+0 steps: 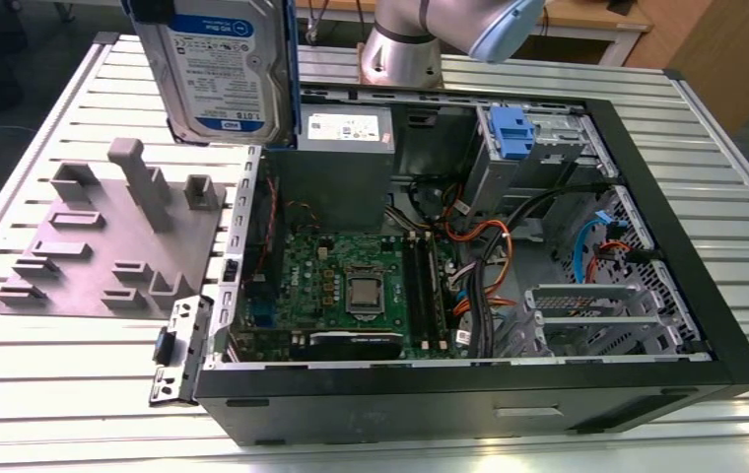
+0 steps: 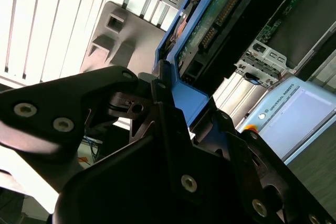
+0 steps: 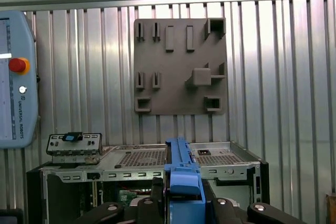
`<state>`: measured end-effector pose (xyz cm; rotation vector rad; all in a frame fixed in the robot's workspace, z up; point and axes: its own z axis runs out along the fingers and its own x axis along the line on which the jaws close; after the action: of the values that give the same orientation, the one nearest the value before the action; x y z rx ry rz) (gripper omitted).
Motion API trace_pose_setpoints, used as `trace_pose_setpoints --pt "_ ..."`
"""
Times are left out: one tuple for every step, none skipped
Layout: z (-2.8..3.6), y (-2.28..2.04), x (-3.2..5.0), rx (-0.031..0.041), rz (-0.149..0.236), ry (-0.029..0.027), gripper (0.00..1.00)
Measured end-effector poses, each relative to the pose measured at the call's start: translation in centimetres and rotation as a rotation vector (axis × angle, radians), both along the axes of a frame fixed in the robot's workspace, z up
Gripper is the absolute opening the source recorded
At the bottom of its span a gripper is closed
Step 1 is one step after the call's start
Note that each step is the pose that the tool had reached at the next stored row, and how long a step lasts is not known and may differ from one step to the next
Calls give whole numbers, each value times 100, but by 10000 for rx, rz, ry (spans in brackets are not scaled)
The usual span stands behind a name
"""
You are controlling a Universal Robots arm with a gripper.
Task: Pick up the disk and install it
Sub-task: 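Pick up the disk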
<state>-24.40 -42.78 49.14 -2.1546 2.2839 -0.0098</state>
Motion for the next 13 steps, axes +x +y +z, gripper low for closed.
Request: trace_pose_setpoints --pt "-1 -20 -1 0 -1 0 36" --pt "-2 -29 0 1 0 0 36" --pt "-2 -29 -1 1 -1 -1 36" --pt "-2 -29 -1 1 -2 0 36" --pt "-2 -35 -1 1 -1 -1 36" --pt "-2 -40 -1 0 -1 0 36" --pt "-2 -40 -1 0 -1 0 36" --pt "-2 -40 -1 0 -1 0 36" --pt "-2 -40 -1 0 -1 0 36" --pt "-2 -40 -1 0 -1 0 36" --pt "-2 -40 -1 0 -1 0 36" --pt "-2 -40 -1 0 -1 0 36" --pt "-2 -40 -1 1 -1 0 36"
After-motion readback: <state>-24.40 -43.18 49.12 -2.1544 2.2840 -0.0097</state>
